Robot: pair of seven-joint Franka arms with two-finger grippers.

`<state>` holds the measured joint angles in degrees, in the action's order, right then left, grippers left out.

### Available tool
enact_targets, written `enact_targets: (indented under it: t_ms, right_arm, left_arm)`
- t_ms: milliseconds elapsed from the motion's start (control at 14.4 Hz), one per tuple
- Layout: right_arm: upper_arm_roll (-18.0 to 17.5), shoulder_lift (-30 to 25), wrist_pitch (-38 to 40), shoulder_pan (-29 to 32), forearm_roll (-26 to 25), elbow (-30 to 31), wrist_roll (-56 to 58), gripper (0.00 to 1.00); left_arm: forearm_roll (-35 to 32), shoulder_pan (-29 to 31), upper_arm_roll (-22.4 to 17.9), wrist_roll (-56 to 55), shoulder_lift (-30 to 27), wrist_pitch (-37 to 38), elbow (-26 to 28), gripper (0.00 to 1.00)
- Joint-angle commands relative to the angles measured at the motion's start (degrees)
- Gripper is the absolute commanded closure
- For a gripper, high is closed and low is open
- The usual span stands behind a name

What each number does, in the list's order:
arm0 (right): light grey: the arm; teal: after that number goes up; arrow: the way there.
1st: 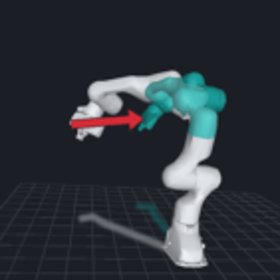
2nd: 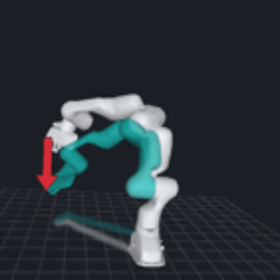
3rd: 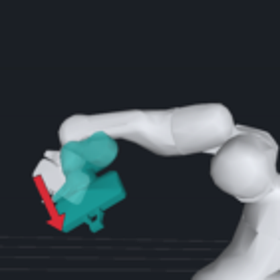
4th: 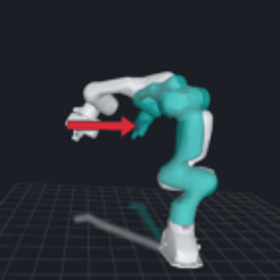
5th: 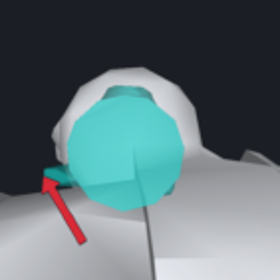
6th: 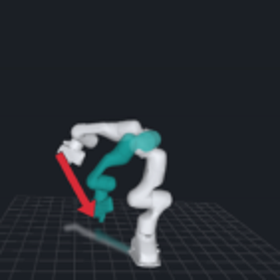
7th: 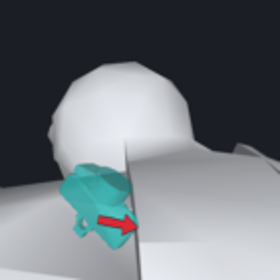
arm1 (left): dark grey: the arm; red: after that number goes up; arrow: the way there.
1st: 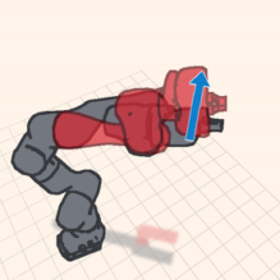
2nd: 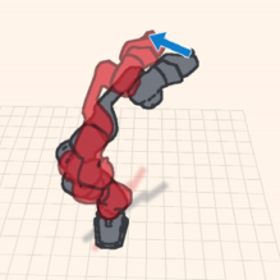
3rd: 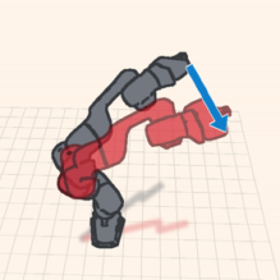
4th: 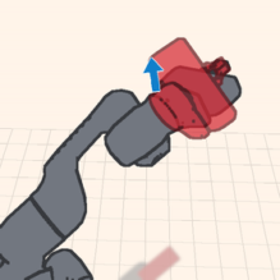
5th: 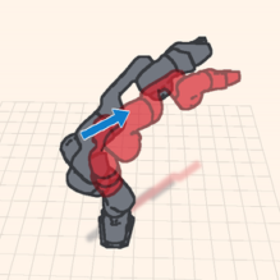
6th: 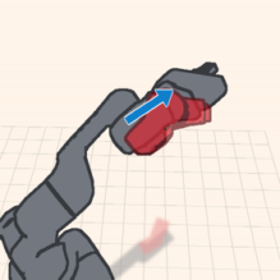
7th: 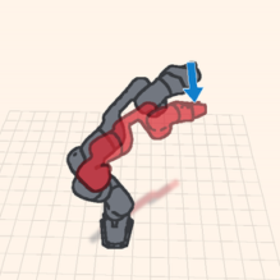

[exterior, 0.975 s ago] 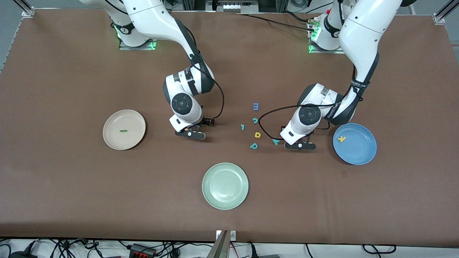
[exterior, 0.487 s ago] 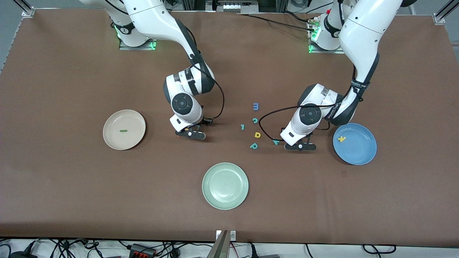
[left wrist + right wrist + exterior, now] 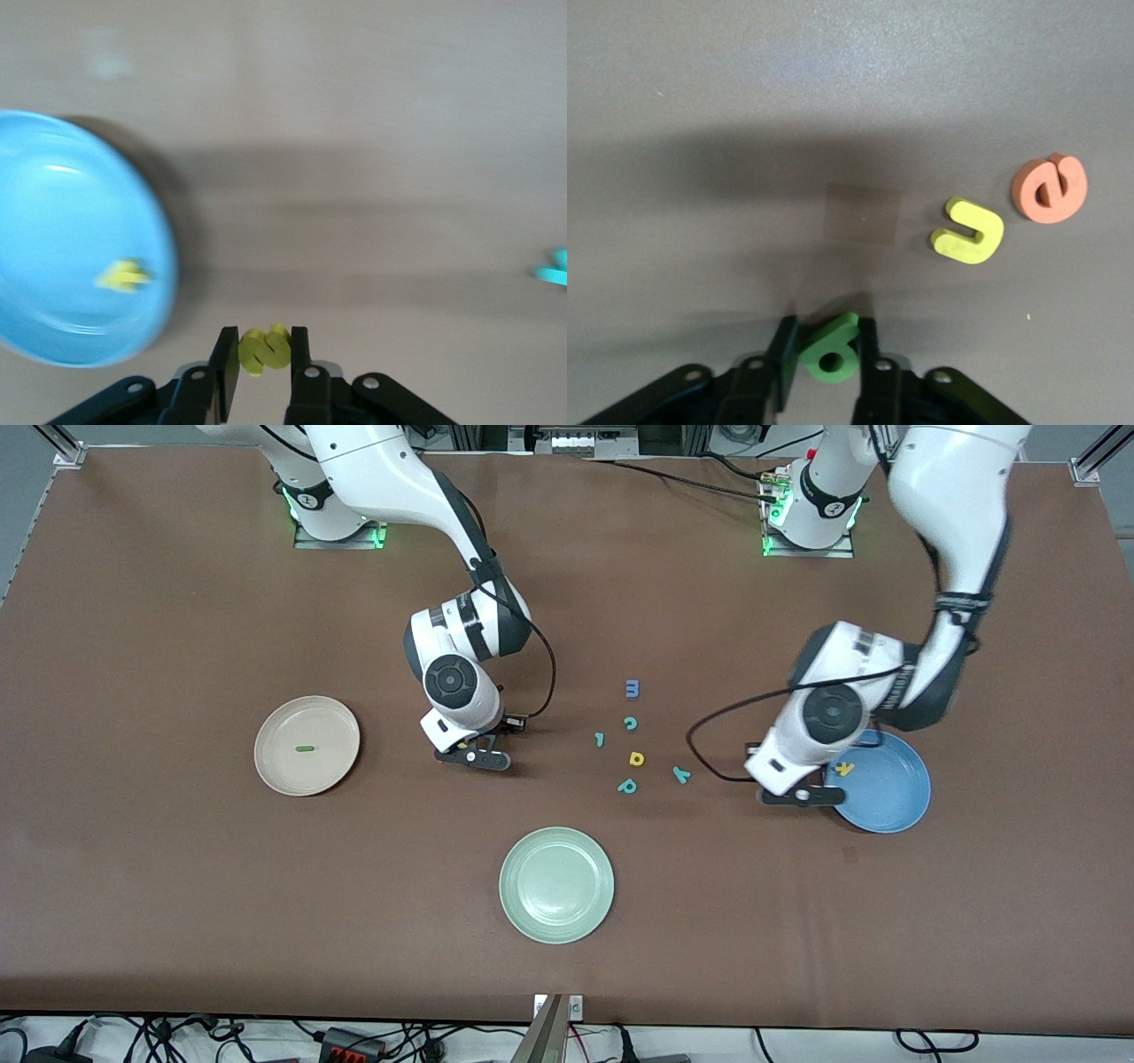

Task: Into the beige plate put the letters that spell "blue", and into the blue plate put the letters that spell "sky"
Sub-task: 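Drop green d on beige plate while the left gripper drops z on blue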

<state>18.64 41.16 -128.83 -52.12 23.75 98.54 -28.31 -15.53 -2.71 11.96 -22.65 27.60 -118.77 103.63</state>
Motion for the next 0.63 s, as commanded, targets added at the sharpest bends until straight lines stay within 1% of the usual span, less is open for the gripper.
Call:
enact_targets:
  t_ms: [0,139,209,279,348,418,487,557]
  right_arm:
    - [0.08,0.76,0.24,0.00,0.60,-0.36,2.20,0.77]
    - [0.34,-0.11,0.42,0.35,0.60,-0.37,2.91,0.77]
    - [0.52,-1.08,0.68,0.44,0.60,-0.37,3.26,0.77]
    - [1.83,-1.87,1.64,0.27,0.51,-0.45,3.44,0.79]
    - [3.58,-2.40,2.87,0.09,0.25,-0.45,3.88,0.79]
    - [4.81,-2.67,4.36,-0.26,-0.02,-0.45,5.45,0.85]
    - [5.70,-3.54,6.11,-0.35,-0.02,-0.54,6.94,0.86]
    - [6.49,-3.81,6.91,-0.09,-0.19,-0.54,7.48,0.87]
  left_arm:
    - [-5.46,7.26,0.70,4.81,-0.18,0.47,0.78,0.85]
    - [-5.83,10.16,0.70,4.99,0.87,-0.14,2.18,0.82]
    - [-5.83,11.92,0.70,5.60,0.96,-2.93,4.02,0.81]
    - [-5.83,13.15,0.70,6.65,0.79,-5.74,6.21,0.77]
    - [-5.83,13.52,0.70,6.75,0.79,-7.60,7.45,0.61]
    - [-5.83,13.61,0.70,6.92,0.88,-8.05,7.55,0.36]
    - [-5.83,13.61,0.78,7.01,0.70,-7.71,7.20,0.14]
    - [-5.74,13.26,1.22,6.92,0.18,-7.44,7.11,0.03]
